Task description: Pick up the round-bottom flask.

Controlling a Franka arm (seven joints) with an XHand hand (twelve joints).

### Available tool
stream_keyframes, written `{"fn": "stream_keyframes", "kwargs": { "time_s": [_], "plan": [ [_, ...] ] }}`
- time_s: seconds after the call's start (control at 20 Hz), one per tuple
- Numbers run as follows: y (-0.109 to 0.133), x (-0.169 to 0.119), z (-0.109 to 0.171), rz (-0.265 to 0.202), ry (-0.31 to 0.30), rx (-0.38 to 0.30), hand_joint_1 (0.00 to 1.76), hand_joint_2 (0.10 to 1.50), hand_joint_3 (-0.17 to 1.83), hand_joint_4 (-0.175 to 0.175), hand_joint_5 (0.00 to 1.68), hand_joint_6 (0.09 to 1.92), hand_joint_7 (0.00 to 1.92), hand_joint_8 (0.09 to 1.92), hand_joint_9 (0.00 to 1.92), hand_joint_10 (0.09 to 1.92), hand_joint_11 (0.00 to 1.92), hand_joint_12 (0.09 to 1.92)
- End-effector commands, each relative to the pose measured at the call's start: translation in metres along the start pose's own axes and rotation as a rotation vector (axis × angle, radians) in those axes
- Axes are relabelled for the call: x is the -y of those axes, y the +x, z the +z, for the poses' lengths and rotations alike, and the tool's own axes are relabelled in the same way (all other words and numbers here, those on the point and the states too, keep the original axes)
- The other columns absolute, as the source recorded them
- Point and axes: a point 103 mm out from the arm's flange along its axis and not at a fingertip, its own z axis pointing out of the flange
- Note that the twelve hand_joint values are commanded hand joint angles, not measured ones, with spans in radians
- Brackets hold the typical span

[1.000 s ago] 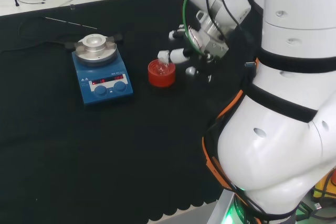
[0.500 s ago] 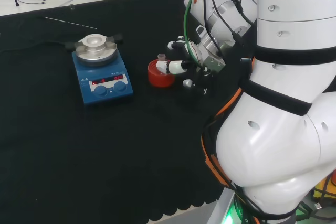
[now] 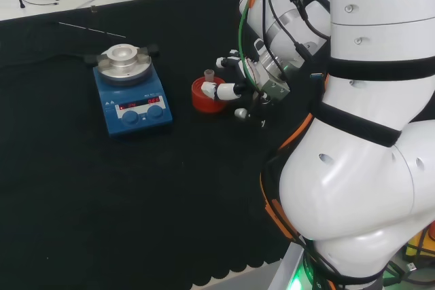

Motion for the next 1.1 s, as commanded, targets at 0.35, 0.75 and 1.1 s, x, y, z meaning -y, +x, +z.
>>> {"fn": "stream_keyframes", "kwargs": {
  "time_s": [0.35,0.75,1.1],
  "plan": [
    [-0.0026,-0.0093,0.0102,-0.011,-0.038,-0.069,0.9,0.6,0.45,0.033,0.61,0.09,0.05,0.42,0.17,0.63,0.0,0.97],
    [-0.0017,-0.0145,0.01,-0.016,-0.053,-0.097,0.9,0.6,0.46,0.032,0.63,0.09,0.07,0.42,0.2,0.62,0.0,1.0],
    [-0.0009,-0.0161,0.012,-0.018,-0.057,-0.099,0.9,0.6,0.47,0.033,0.66,0.09,0.08,0.42,0.21,0.62,0.0,1.02]
  ]
}}
